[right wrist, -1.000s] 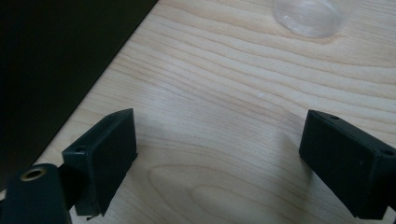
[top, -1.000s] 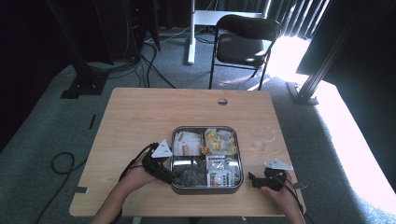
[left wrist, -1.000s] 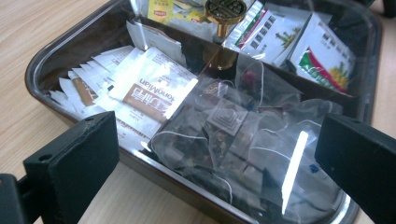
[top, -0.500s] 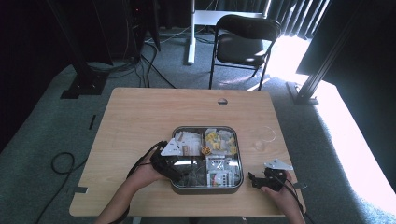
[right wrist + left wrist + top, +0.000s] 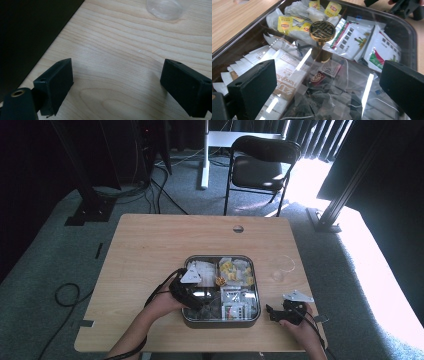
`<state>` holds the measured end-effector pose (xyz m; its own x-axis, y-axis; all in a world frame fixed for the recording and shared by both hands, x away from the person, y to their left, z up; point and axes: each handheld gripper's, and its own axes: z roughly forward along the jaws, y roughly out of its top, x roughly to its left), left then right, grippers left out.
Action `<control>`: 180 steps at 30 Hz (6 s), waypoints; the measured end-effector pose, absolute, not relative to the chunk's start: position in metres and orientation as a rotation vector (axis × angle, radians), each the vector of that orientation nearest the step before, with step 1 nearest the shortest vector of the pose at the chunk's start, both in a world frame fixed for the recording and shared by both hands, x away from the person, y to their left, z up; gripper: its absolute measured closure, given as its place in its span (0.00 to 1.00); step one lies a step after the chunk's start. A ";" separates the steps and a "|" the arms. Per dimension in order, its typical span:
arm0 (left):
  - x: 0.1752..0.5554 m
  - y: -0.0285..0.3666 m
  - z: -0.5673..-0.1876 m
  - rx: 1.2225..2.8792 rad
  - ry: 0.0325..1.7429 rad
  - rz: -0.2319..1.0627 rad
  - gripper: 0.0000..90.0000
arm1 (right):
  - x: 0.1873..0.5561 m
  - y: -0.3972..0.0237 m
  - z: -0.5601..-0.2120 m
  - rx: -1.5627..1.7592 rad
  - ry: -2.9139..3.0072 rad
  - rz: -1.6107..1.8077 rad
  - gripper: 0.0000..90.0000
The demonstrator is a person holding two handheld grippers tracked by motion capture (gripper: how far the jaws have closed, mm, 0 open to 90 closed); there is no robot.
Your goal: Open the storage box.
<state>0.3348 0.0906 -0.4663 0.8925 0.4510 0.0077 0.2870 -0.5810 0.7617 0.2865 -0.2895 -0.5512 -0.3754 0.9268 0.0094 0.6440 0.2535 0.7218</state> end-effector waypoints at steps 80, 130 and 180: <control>0.363 0.040 -0.460 2.266 0.517 0.301 0.65 | 0.287 -0.290 -0.551 1.427 2.112 0.909 0.12; 0.357 0.168 -0.430 2.157 0.786 0.447 0.65 | 0.287 -0.290 -0.551 1.429 2.112 0.909 0.12; 0.352 0.291 -0.490 1.915 1.300 0.664 0.65 | 0.286 -0.289 -0.551 1.430 2.111 0.909 0.12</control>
<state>0.3524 0.2909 -0.4903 0.3590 0.9331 0.0208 0.5636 -0.2345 0.7921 0.2865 -0.2894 -0.5512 -0.3749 0.9270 0.0098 0.6438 0.2527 0.7222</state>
